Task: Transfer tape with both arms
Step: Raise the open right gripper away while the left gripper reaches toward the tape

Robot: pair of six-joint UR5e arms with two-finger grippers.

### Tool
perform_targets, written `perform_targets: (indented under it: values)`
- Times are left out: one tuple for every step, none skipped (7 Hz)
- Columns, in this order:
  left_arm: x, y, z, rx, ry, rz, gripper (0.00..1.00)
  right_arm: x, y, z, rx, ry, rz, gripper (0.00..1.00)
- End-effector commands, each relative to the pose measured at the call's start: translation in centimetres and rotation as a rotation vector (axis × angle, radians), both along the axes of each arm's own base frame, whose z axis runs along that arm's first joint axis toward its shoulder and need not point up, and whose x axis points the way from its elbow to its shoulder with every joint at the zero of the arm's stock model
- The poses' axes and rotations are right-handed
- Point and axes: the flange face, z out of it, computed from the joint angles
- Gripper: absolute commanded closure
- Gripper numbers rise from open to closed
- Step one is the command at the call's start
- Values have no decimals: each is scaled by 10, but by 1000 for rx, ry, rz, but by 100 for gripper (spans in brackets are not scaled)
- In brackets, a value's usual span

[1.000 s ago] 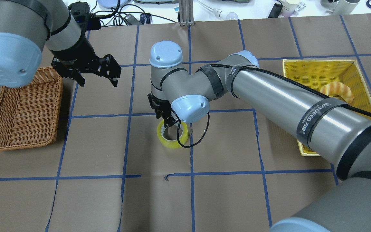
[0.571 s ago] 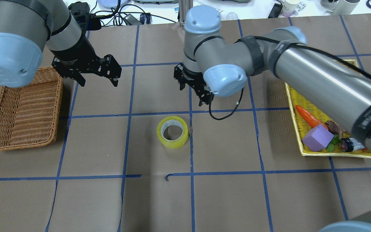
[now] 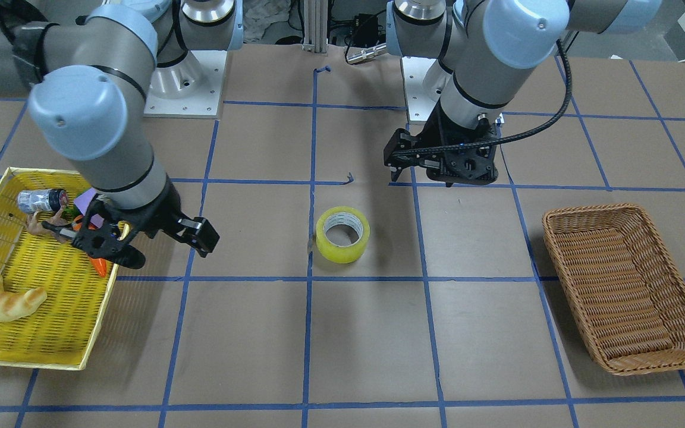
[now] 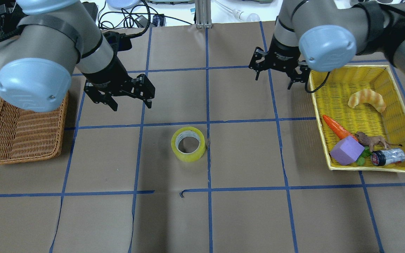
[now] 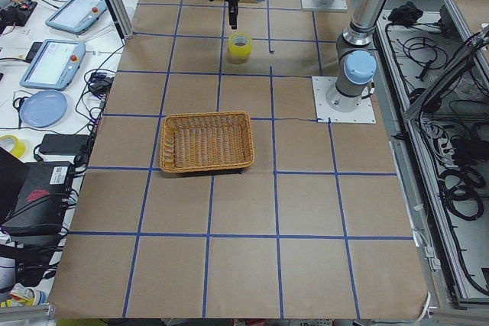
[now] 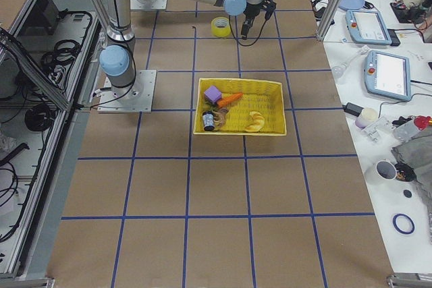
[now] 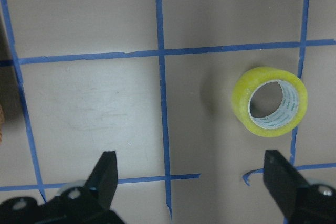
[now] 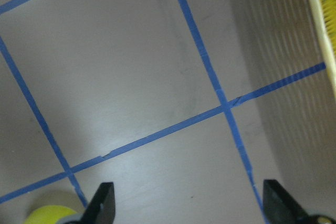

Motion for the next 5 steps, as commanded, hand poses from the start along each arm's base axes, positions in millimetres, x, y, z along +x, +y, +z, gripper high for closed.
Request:
perform_targets:
  values:
    - [-32,4,-56,-7,11,6,0,-35,0,20,-13,-15,54,0]
    - [-34,4,-90,-7,11,3,0,-41,6,28,-12,-3,48,0]
    - [-37,5,-122,-9,12,-5,0,-42,8,38,-29,-2,48,0]
    - [-42,1,-141,-18,12,-11,0,-41,12,44,-40,-10,48,0]
    - [-46,-1,-163,18,6,-19,0,-41,12,44,-40,-9,48,0]
